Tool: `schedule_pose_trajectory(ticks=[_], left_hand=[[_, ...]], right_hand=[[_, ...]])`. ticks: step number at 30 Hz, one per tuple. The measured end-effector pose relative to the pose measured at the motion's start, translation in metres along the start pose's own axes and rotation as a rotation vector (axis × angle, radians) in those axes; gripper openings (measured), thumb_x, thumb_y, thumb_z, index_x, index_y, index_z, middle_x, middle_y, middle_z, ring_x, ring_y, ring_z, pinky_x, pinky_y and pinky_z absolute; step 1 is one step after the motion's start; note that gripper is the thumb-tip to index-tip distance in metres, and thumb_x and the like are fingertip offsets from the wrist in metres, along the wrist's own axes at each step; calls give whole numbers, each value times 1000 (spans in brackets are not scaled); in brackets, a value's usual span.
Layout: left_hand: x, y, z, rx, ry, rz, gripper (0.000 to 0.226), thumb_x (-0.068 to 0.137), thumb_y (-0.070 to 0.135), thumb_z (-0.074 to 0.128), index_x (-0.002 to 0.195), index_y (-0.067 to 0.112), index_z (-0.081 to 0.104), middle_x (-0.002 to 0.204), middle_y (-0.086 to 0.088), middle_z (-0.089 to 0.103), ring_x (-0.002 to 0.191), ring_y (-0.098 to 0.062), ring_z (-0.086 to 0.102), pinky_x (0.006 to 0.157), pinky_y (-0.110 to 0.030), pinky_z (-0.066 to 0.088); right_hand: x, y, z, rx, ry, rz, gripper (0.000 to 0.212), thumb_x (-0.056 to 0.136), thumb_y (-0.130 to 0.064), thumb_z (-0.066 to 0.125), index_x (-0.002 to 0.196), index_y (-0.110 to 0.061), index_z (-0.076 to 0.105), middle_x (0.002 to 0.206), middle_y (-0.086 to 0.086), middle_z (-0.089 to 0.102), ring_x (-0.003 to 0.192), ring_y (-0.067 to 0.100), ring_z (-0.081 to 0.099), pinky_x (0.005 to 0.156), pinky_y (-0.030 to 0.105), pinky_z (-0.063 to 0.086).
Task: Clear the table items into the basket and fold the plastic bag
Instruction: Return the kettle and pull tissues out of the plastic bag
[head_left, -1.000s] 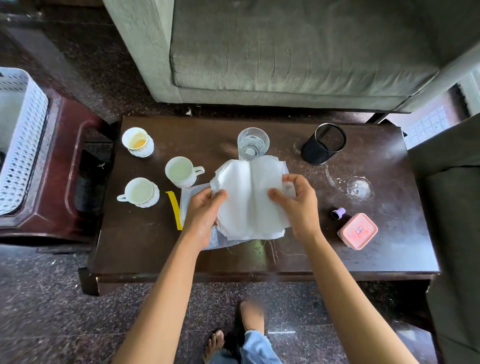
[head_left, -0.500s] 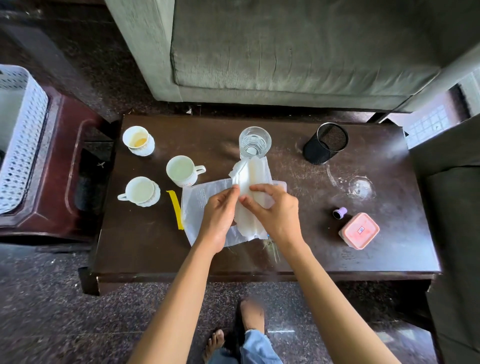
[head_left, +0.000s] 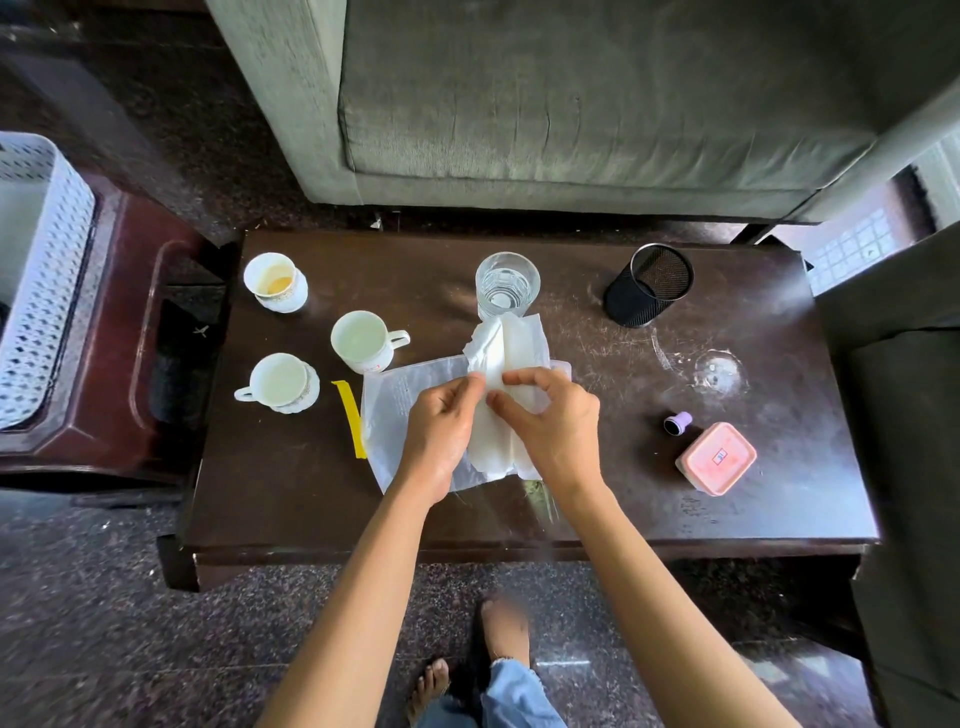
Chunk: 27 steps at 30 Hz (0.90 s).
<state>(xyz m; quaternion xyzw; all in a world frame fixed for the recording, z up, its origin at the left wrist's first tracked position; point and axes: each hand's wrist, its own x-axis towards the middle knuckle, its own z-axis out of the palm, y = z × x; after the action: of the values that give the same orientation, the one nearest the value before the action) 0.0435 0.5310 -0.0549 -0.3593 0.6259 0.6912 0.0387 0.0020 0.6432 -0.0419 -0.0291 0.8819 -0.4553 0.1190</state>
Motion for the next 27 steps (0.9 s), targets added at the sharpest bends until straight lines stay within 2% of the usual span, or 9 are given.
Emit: schedule_pose_trajectory(ticks=[4, 7, 10, 12, 16, 19, 21, 24, 27], left_hand=[[-1, -1, 1, 2, 4, -19, 27, 92, 44, 53, 74, 30, 68, 87, -4, 70, 86, -19, 63, 85, -46, 53], [1, -4, 0, -14, -8, -21, 26, 92, 47, 52, 76, 36, 70, 93, -4, 71, 96, -26, 63, 89, -49, 51], [4, -5, -2, -58, 20, -39, 24, 93, 44, 51, 79, 34, 69, 93, 6, 71, 97, -20, 63, 88, -41, 52], [6, -3, -6, -122, 39, -59, 23, 95, 39, 51, 83, 28, 67, 92, 7, 70, 95, -17, 63, 85, -37, 52], [10, 0, -16, -278, 60, -93, 19, 95, 32, 51, 91, 23, 67, 103, 0, 70, 103, -20, 63, 88, -37, 52], [10, 2, -20, -317, 56, -92, 18, 96, 30, 50, 96, 21, 66, 111, -2, 68, 106, -19, 62, 90, -36, 50], [9, 2, -22, -315, 50, -97, 18, 96, 31, 51, 98, 23, 66, 114, -1, 66, 109, -19, 60, 93, -38, 50], [9, 1, -22, -283, 41, -111, 18, 94, 35, 52, 104, 26, 64, 117, 2, 65, 111, -19, 59, 95, -42, 50], [8, 0, -22, -257, 36, -111, 21, 93, 37, 53, 108, 26, 63, 118, 2, 65, 112, -19, 59, 97, -45, 49]], right_hand=[[0, 4, 0, 46, 22, 34, 15, 84, -24, 74, 97, -16, 75, 85, -8, 68, 70, -6, 58, 61, -2, 39], [2, 7, -2, 118, 12, 74, 11, 84, -23, 74, 93, -18, 76, 85, -7, 70, 73, -5, 61, 62, 3, 43], [7, 12, -5, 241, -33, 161, 3, 81, -26, 76, 82, -24, 74, 83, -7, 71, 75, 9, 65, 67, 22, 53], [8, 13, -11, 454, -93, 246, 10, 82, -22, 75, 74, -19, 70, 83, 3, 68, 71, 17, 63, 62, 31, 54], [18, 15, -26, 773, -164, 403, 25, 89, -11, 63, 66, -14, 56, 70, 4, 60, 61, 16, 57, 51, 23, 47], [25, 19, -30, 825, -216, 490, 7, 85, -14, 63, 84, -8, 59, 83, 11, 59, 73, 22, 58, 57, 24, 49], [27, 25, -28, 812, -228, 503, 21, 79, -23, 63, 93, -7, 63, 89, 13, 62, 81, 26, 59, 62, 28, 51], [26, 27, -27, 814, -272, 530, 41, 91, -48, 52, 83, -10, 67, 85, 7, 70, 79, 24, 66, 65, 31, 52], [23, 23, -24, 748, -248, 489, 65, 80, -65, 57, 102, -6, 68, 102, 9, 73, 91, 26, 70, 70, 34, 54]])
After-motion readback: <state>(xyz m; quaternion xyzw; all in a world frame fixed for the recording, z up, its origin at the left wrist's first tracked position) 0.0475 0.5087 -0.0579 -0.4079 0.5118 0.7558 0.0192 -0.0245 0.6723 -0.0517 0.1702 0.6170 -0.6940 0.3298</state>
